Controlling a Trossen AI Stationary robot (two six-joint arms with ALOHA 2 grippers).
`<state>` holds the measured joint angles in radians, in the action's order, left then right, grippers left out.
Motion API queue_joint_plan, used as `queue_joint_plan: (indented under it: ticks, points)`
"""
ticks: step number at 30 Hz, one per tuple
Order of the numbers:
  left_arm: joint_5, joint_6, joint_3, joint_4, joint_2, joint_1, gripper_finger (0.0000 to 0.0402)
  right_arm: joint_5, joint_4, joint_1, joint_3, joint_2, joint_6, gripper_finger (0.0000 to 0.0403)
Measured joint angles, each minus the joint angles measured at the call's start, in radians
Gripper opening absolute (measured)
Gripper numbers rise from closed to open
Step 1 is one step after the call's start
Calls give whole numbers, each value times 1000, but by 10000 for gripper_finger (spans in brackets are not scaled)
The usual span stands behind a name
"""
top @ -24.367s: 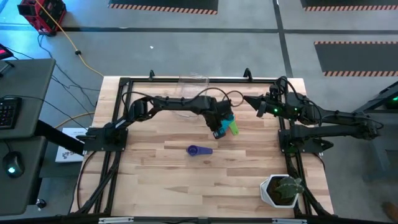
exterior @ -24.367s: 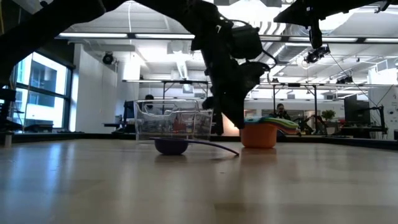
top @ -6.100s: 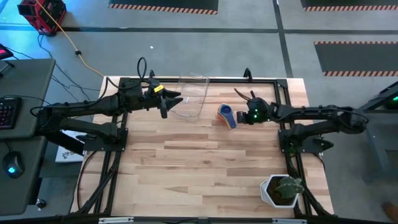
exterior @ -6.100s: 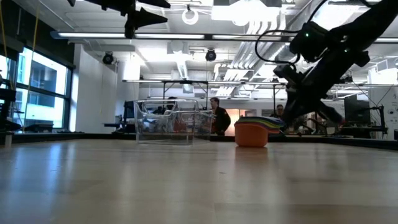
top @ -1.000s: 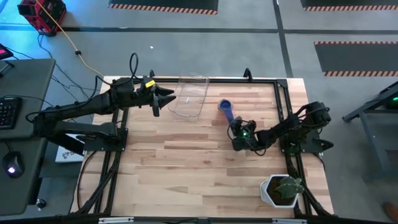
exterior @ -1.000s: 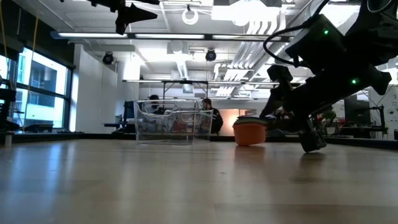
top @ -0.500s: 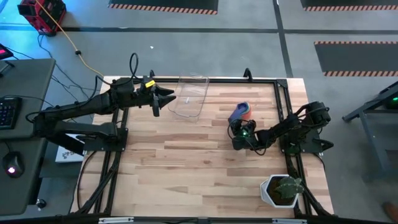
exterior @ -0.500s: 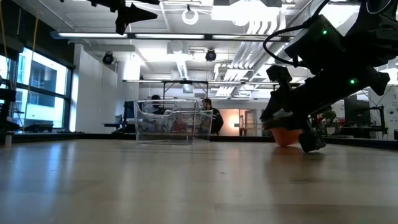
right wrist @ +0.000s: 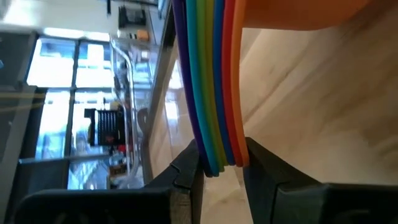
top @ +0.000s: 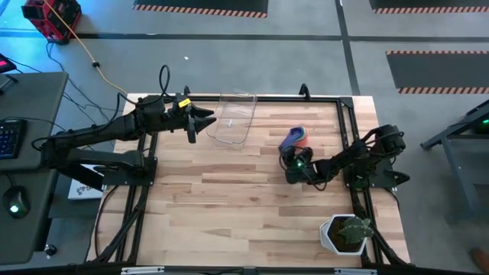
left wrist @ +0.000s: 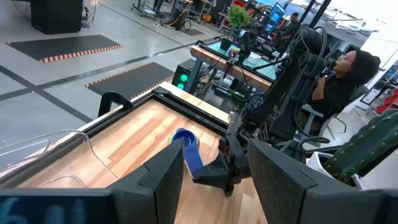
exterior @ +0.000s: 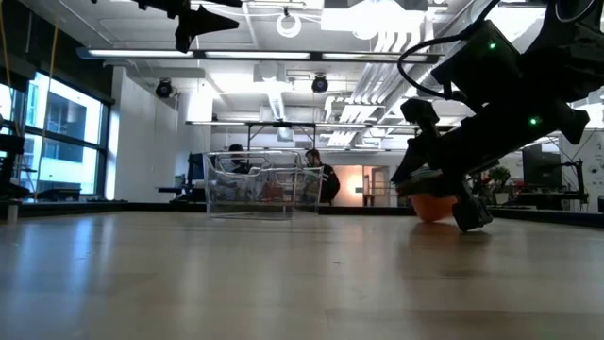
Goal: Nest measuring cups in basket
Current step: Put the stacked colored measuring cups in the transparent bin
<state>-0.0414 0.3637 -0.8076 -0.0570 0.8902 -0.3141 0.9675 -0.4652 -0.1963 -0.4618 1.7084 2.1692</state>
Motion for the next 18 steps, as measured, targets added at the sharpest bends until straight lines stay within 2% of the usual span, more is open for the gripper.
queue_joint_plan:
  ticks: [5, 18]
  points:
    - [0, 0, 0, 0, 0, 0, 170, -51, -87, 0, 1, 2, -103, 69]
    - [0, 0, 0, 0, 0, 0, 170, -109, -141, 0, 1, 2, -178, 69]
